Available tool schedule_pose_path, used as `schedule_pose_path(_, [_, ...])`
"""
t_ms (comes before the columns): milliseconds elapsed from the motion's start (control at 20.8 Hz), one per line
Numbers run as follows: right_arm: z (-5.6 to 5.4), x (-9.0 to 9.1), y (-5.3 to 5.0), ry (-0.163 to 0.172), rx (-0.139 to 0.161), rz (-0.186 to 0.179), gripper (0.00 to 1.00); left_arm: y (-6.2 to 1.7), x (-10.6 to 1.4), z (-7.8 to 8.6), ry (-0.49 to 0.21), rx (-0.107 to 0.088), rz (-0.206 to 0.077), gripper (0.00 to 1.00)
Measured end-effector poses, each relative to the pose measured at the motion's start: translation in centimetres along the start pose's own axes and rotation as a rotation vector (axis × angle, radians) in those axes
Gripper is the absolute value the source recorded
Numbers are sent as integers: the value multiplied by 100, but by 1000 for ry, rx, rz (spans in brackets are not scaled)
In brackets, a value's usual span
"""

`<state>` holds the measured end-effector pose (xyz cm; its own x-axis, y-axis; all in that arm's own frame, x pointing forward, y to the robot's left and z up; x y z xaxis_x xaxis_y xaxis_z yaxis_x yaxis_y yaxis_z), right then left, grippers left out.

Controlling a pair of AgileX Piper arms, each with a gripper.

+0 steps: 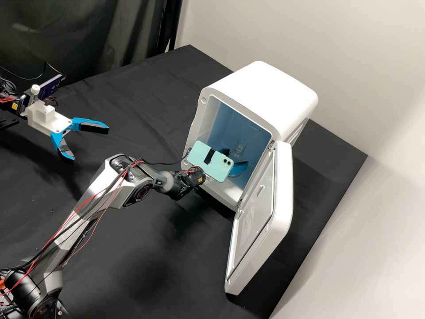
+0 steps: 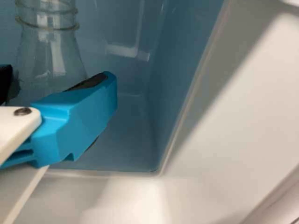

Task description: Place the flask in the incubator

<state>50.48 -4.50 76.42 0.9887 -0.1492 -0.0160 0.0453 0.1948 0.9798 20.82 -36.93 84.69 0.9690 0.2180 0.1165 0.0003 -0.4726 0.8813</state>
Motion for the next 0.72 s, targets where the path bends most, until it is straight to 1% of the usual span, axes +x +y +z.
schedule_pose_path(289, [29,4,-47,-12,-3,-20,100,0,0,0,0,0,0,100])
schedule_pose_path(722, [30,4,-49,-13,-3,-22,100,0,0,0,0,0,0,100])
